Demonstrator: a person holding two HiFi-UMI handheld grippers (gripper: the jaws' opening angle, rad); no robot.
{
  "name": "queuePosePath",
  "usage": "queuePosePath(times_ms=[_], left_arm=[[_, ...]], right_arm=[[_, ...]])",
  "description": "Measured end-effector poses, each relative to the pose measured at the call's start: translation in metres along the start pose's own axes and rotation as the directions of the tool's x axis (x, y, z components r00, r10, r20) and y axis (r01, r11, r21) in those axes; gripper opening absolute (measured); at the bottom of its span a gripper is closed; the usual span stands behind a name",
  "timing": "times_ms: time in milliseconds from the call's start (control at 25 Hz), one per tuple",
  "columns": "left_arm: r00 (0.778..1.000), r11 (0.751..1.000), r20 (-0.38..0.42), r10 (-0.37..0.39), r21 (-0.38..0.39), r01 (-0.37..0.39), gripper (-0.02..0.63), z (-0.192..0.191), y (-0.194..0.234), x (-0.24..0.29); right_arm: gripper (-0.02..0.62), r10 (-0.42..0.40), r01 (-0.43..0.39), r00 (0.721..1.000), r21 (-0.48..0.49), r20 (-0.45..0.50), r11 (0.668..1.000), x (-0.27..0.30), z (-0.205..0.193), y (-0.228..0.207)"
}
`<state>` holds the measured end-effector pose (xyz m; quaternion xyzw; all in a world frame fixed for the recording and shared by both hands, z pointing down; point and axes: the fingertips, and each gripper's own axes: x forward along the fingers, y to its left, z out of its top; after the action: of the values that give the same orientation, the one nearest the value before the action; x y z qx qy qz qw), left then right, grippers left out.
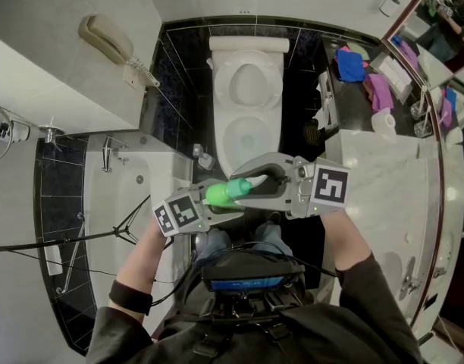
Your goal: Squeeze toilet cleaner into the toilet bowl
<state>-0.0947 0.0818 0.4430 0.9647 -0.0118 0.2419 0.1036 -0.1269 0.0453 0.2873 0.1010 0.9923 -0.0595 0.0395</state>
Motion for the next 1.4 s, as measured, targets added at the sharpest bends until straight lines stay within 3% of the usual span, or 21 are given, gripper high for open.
queuePosePath(times_ms=[440, 1400], left_arm=[[1.000, 1.000, 0.001, 0.004, -0.019, -0.004, 0.192, -0.005, 0.005, 0.000], [1.000, 1.000, -0.014, 0.015, -0.012, -0.015, 0.192, -0.005, 0.006, 0.005]], right_arm=[[0.160, 0.029, -0.029, 0.999, 0.009, -0.016, 1.000, 0.001, -0.006, 0.000], [0.163, -0.004, 0.005, 0.999, 0.017, -0.042, 1.000, 0.000, -0.016, -0.004]])
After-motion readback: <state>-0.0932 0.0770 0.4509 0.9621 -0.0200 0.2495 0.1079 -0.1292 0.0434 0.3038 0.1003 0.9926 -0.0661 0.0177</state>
